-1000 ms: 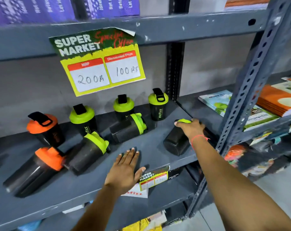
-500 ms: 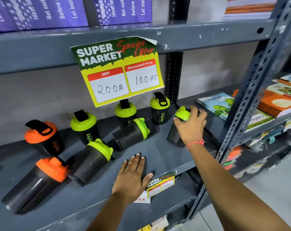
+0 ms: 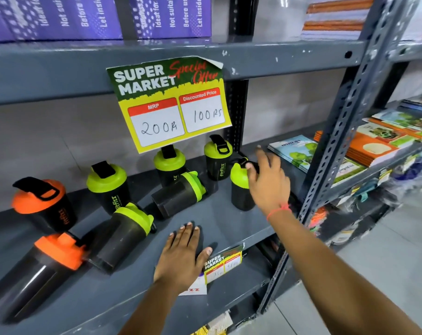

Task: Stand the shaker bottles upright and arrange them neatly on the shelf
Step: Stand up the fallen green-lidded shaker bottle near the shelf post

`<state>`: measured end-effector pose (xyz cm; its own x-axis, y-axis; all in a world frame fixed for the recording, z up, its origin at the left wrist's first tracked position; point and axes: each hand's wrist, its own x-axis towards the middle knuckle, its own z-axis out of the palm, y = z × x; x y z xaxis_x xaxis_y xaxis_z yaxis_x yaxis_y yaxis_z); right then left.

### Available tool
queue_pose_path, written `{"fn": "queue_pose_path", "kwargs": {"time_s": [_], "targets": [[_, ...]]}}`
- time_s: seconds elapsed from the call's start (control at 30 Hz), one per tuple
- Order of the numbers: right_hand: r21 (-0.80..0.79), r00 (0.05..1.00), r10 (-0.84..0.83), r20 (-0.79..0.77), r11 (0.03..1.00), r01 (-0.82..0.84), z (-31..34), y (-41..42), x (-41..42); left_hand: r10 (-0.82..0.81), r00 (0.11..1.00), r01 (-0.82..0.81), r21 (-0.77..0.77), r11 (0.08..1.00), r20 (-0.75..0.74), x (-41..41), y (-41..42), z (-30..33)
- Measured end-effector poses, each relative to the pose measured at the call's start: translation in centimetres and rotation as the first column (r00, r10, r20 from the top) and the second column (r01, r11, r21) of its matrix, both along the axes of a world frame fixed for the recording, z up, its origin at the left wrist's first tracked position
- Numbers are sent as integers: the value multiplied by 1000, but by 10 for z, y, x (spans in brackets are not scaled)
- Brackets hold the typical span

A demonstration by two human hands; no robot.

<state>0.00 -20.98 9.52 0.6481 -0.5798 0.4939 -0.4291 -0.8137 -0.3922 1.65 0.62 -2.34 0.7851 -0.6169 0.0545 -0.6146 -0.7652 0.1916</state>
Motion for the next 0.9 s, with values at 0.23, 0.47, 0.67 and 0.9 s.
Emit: {"fn": "queue_pose_path", "kwargs": {"time_s": [0.23, 0.47, 0.67, 0.9], "targets": [[317, 804, 429, -412, 895, -315, 55, -33, 17, 23, 1000, -22, -31, 999, 20, -1, -2, 1], [68, 853, 225, -471, 973, -219, 48, -19, 27, 26, 999, -26, -18, 1000, 24, -2, -1, 3], [243, 673, 418, -611, 907, -343, 71, -26, 29, 26, 1000, -26, -4, 1000, 16, -3, -2, 4], [104, 585, 306, -751, 930, -353, 67, -20, 34, 46, 999, -46, 20, 999, 25, -2, -2, 1]]}}
